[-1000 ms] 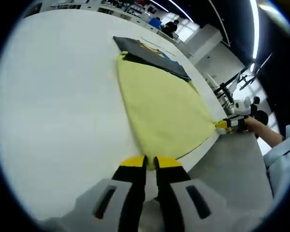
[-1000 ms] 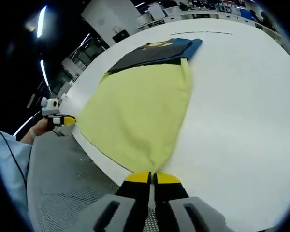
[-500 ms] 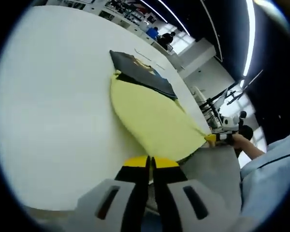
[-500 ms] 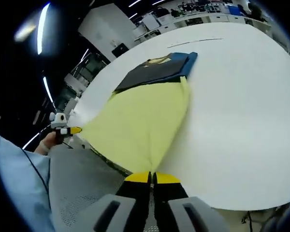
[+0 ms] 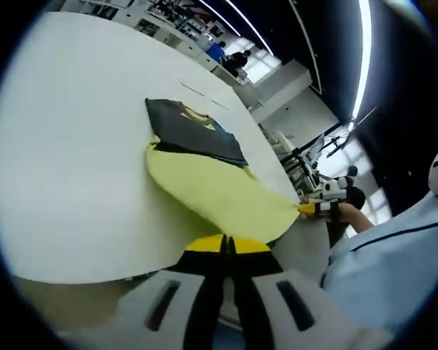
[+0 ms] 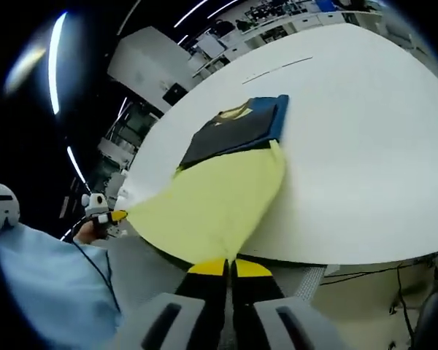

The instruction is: Fold the garment on the visible template until the final outline fits inside the template.

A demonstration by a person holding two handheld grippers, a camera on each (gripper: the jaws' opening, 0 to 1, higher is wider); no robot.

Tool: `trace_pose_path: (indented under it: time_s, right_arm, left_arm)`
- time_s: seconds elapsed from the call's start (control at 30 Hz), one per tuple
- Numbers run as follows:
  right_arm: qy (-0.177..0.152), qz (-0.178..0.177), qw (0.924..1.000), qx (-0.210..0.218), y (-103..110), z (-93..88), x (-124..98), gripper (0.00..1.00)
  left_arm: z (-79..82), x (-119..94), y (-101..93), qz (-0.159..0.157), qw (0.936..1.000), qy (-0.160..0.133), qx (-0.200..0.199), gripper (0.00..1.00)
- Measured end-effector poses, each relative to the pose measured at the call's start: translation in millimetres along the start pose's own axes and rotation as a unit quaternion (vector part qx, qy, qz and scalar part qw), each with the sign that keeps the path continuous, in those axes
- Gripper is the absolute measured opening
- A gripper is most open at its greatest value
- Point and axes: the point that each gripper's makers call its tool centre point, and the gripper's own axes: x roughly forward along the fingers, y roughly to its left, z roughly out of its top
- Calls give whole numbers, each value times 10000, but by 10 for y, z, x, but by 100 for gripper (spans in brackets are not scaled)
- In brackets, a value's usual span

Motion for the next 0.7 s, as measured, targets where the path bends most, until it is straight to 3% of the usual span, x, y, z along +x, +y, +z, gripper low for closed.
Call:
trace_pose_path:
  time_s: [0.13,0.3,0.53,0.7]
  right_arm:
    - [-65,83,9998,148,75,3,-40,0]
    - [-387,427,9975,403,287,163,-1,0]
    - [-765,783,9924,558,427,583,49,0]
    - [-1069,913,9883,595,422,986,95,0]
  left_arm:
    - [15,-53,-26,-60,9999,-70,-110,0]
    - [234,-41,12,-178,9993,-285,-184,0]
    - [712,63,145,-206,9991,-326,174,0]
    - [1162,205,199,-324,9970,-526,466,0]
